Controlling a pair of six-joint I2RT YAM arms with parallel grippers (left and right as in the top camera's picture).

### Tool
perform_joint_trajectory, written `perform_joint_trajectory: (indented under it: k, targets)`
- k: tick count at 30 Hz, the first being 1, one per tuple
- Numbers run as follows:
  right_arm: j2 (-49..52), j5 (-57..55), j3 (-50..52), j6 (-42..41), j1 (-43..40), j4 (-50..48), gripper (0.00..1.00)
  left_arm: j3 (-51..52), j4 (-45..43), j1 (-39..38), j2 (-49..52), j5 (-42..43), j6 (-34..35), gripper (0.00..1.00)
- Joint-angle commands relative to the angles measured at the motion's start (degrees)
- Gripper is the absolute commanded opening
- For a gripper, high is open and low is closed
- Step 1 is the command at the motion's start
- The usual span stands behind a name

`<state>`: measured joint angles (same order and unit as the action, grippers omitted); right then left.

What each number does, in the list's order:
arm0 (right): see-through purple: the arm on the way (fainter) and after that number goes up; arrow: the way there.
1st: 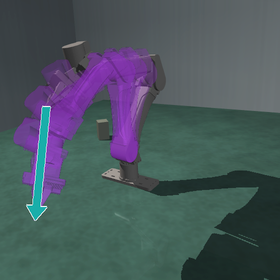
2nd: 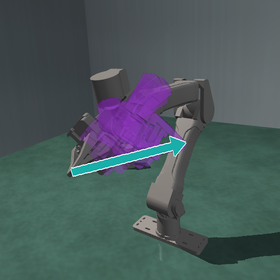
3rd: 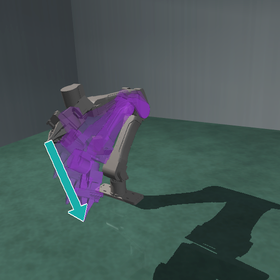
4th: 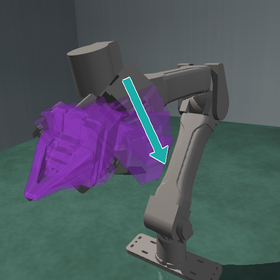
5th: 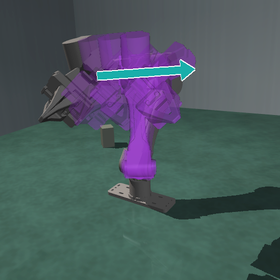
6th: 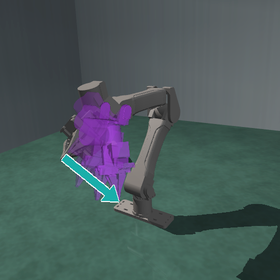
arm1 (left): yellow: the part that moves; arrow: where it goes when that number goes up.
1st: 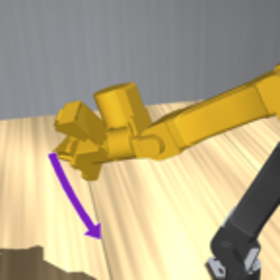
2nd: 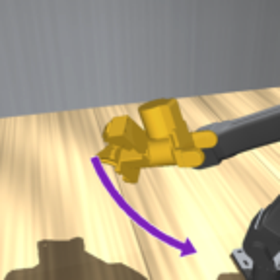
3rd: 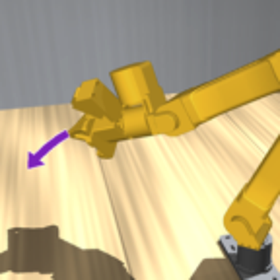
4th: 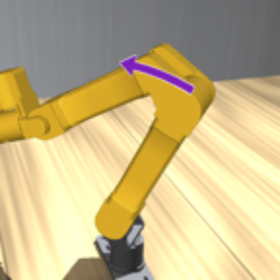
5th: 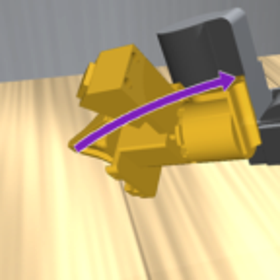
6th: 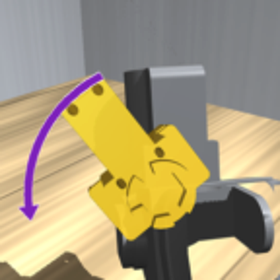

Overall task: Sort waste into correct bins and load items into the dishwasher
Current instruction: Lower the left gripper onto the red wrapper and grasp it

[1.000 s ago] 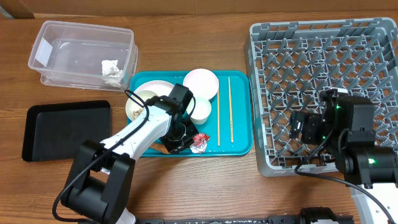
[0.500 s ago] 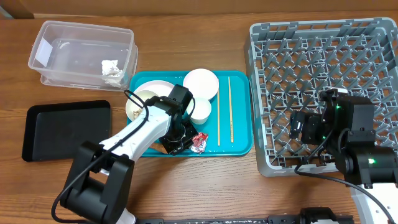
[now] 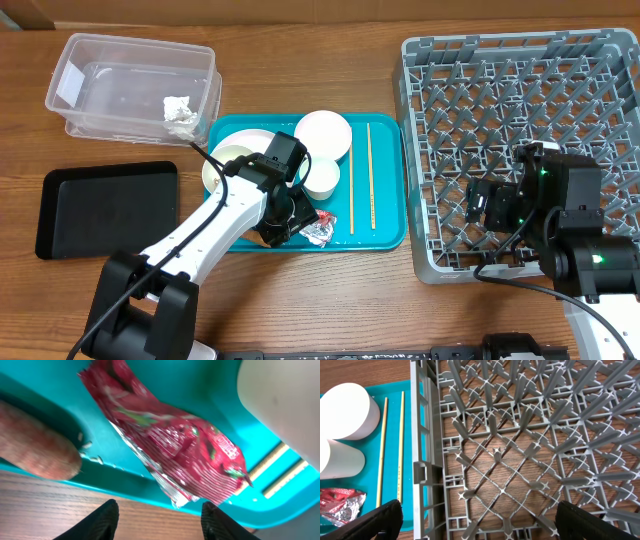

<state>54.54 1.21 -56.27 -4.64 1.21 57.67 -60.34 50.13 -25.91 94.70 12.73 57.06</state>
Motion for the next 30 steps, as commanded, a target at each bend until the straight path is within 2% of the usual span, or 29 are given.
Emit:
perform_joint_trajectory:
  k: [1,6,14,16,22,30]
  targets:
    - [-0.24,-0.33,-1.92,0.15,0.26,-0.26,1.00,0.13,0.17,-0.37,-0.31,-4.26,1.66,0.62]
    - [-0.24,-0.33,-1.92,0.15,0.26,-0.26,1.00,0.24,-0.04,-0.39,0.85,-5.40,5.03,0.71]
    - [-0.24,-0.33,-1.92,0.15,0.26,-0.26,1.00,0.28,-3.63,-1.11,4.74,-5.92,5.11,0.72]
    - [-0.24,-0.33,-1.92,0.15,0.26,-0.26,1.00,0.28,-4.02,-1.11,5.66,-6.14,5.14,0.71]
    - [-0.24,-0.33,-1.92,0.15,0.26,-0.26,1.00,0.28,-4.15,-1.14,6.29,-8.50,5.11,0.57]
    - [-0.24,-0.33,-1.92,0.15,0.26,-0.26,1.00,0.31,-5.99,-1.16,8.15,-9.70,5.14,0.55]
